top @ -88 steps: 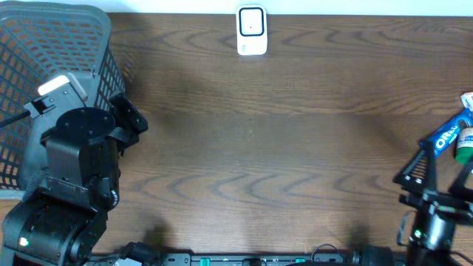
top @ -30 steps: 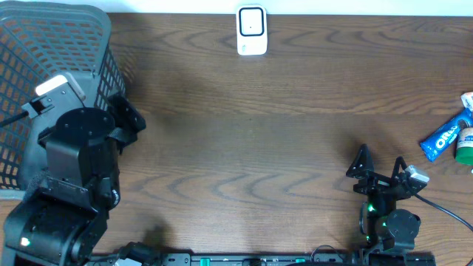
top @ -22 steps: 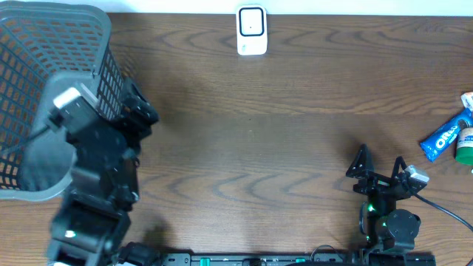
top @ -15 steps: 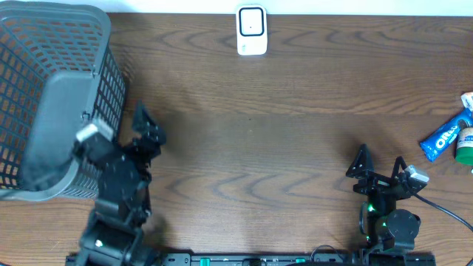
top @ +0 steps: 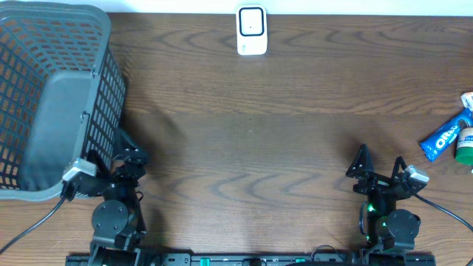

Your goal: Scan the item barcode

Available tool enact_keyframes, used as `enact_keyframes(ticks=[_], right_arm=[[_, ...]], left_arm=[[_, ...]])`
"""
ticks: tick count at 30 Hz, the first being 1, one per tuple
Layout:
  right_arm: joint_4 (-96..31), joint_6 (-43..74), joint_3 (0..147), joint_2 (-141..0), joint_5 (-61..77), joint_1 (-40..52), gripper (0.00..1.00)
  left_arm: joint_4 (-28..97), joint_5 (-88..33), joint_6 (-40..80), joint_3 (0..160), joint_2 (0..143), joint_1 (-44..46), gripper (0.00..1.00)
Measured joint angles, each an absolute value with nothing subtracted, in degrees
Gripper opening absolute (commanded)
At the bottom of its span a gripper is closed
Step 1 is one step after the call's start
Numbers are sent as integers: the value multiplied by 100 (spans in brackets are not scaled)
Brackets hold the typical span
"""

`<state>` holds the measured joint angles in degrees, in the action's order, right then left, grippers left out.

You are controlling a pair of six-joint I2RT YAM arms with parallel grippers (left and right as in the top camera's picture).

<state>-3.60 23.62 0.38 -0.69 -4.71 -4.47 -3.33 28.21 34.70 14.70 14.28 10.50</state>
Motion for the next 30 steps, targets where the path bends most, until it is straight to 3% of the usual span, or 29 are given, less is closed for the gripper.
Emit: enact_keyframes(ticks=[15,30], right_arm=[[-362,2362,38,-69,-471,-447,99],[-362,2362,38,-69,-471,-447,99]], left_arm=[[-1472,2163,3026,169,416,569,91],[-82,1323,2263,58,58,-23,91]])
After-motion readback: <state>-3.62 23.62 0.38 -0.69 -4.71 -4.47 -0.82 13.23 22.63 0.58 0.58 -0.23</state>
